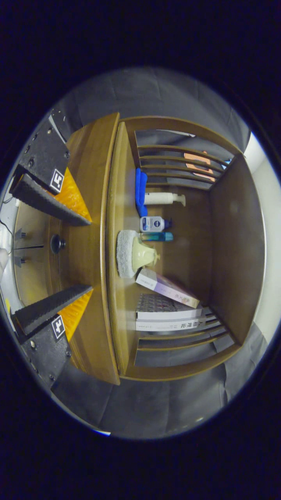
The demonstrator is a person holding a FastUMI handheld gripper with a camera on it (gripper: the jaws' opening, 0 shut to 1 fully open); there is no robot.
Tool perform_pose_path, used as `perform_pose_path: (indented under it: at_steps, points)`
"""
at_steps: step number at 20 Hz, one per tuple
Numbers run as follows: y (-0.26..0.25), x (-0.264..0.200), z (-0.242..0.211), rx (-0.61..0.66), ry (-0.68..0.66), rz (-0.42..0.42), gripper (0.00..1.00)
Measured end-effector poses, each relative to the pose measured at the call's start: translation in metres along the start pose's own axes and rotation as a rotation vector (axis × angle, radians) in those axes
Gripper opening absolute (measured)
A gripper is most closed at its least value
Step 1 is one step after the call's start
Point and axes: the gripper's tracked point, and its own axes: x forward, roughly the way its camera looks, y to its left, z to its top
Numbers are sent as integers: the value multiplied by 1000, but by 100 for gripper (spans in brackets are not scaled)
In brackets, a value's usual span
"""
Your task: Pull open the drawer, take out the items inside it, and place them on the countertop above the cabinet.
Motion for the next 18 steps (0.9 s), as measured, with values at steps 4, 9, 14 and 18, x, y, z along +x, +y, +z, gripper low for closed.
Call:
perform_pose_path:
  at_steps: [4, 9, 14, 18]
  points:
    - [1, 7, -1, -9, -19, -5, 100]
    - [0, 7, -1, -16, -31, -2, 99]
    - [-2, -6, 21, -58, -42, -17, 99]
    - [1, -46, 61, -39, -50, 28, 99]
